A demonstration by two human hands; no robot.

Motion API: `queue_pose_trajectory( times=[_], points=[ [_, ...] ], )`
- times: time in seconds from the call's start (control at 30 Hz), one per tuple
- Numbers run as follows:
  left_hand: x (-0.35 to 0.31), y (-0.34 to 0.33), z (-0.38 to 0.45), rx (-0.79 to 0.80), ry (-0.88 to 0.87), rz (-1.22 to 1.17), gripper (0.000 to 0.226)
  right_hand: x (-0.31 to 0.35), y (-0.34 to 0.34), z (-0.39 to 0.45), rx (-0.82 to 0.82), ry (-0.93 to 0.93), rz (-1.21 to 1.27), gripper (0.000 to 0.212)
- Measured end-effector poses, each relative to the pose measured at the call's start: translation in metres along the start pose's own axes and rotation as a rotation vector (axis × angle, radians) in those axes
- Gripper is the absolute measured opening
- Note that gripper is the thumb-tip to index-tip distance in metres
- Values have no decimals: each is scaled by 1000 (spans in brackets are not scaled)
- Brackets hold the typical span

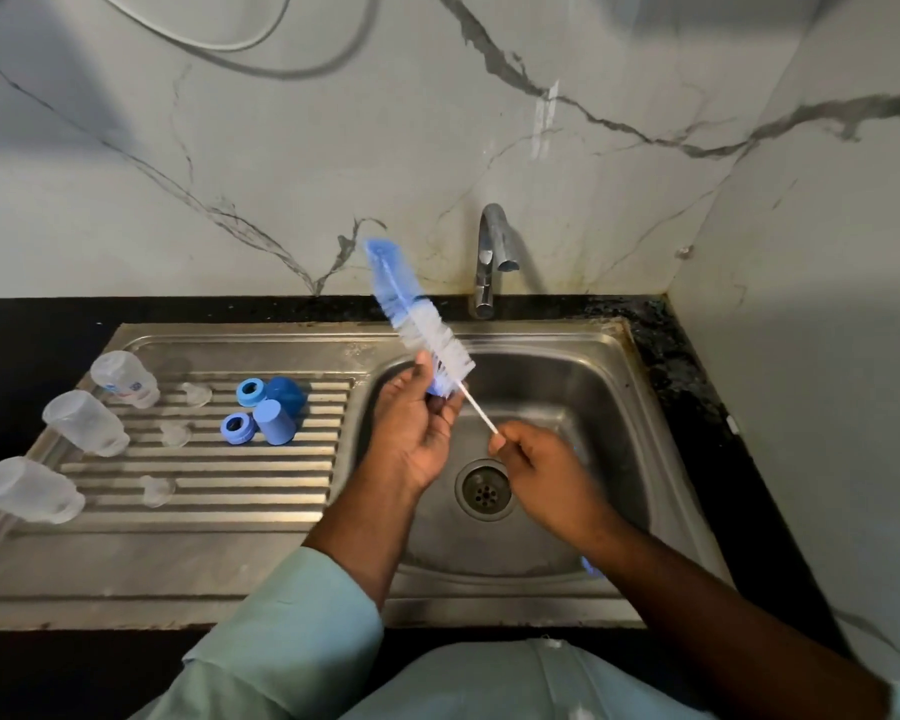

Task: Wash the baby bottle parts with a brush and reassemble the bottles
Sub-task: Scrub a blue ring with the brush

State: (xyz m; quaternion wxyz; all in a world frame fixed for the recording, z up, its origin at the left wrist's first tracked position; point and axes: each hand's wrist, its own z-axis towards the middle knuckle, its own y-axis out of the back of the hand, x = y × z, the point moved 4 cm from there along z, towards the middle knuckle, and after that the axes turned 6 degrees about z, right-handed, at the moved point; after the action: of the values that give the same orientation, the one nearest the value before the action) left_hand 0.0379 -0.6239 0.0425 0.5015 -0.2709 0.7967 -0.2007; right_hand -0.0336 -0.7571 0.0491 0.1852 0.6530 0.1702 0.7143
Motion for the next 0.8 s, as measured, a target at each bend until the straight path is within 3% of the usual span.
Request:
queue_pose_trajectory(
  times=[0.1, 0.2, 0.27, 0.37, 0.43, 0.53, 0.7, 0.8],
  points=[
    [5, -4, -4, -21, -25, -67, 43, 1, 2, 14, -100, -63, -39, 18],
    [-9, 7, 4, -82, -79, -122, 54, -3, 3, 3, -18, -31, -72, 18],
    [-4, 4, 2, -50, -63, -110, 44, 3, -2, -2, 38, 42, -32, 17],
    [2, -3, 0, -35, -31, -97, 20, 3, -3, 9, -44, -10, -51, 15],
    [-6, 2, 4, -73, -58, -107, 22, -6, 0, 8, -49, -59, -86, 17],
    [-4, 6, 1, -92, -55, -127, 31, -4, -1, -4, 60, 43, -92, 21],
    [2, 0, -4, -89, -43, -80, 20, -10, 4, 13, -67, -42, -119, 16],
    [-8, 5, 1, -132, -86, -95, 25, -9, 3, -4, 45, 54, -118, 17]
  ],
)
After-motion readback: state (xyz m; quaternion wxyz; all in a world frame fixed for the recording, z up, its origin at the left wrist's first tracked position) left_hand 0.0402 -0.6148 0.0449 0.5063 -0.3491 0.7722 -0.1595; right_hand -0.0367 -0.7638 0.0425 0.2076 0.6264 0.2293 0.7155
